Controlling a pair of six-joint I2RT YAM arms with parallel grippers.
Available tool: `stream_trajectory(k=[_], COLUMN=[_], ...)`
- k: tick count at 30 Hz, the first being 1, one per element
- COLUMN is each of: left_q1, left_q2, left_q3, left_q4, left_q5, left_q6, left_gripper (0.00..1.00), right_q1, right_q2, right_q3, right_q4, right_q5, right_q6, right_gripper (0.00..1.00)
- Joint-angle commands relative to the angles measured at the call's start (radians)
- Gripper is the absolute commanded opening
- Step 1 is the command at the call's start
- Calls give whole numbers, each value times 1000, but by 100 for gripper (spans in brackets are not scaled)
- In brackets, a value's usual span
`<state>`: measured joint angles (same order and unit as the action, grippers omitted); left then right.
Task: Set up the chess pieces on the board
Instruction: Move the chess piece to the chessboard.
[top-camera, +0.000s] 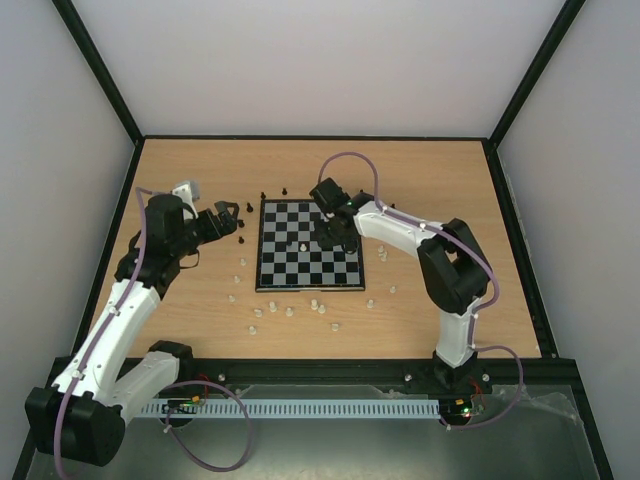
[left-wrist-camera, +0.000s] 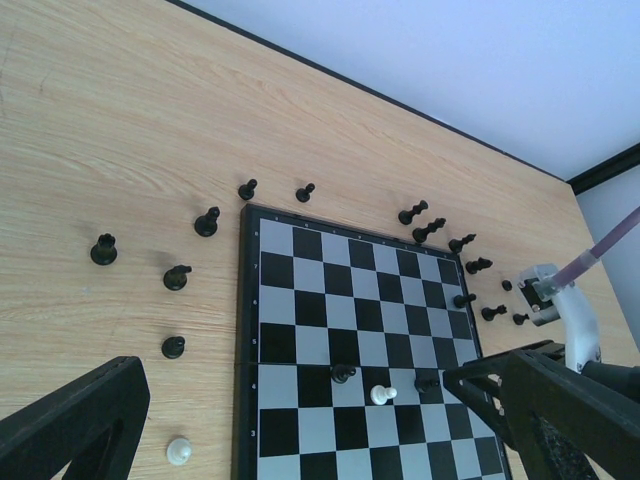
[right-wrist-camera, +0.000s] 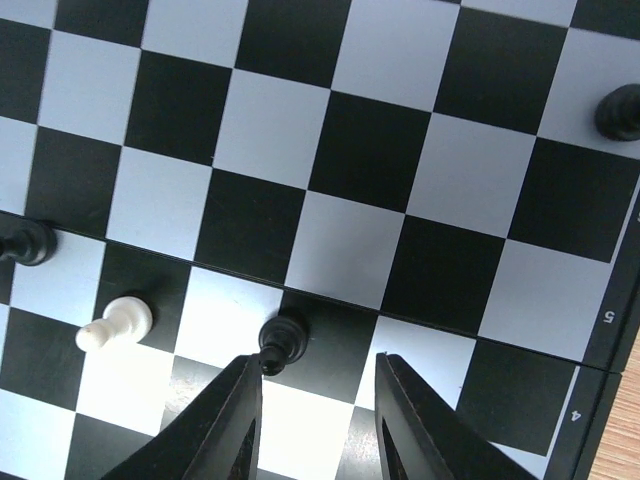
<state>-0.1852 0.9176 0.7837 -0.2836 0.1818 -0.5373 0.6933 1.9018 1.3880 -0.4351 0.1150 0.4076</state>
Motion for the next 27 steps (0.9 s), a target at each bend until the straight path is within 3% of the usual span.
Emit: stream_trajectory(k=[1,15,23,27], left_q1=[-3,-3,-3,-3], left_q2=[-5,-3,-5,-8], left_q3=[-9,-12,-11,-11], left_q4=[-10,-6,-11,-14], left_q5=[2,-2,-5,-5], left_q6=[10,10,12,11], left_gripper=[99,100,100,100], right_q1=[-3,1,0,0], right_q2=[33,77,133,156], right_q3=[17,33,81,123], right_q4=[-65,-46,-57,-73], right_q5=[-14,-57,-11,29], right_q6=[-2,-13,-15,-19], right_gripper=[32,31,13,12])
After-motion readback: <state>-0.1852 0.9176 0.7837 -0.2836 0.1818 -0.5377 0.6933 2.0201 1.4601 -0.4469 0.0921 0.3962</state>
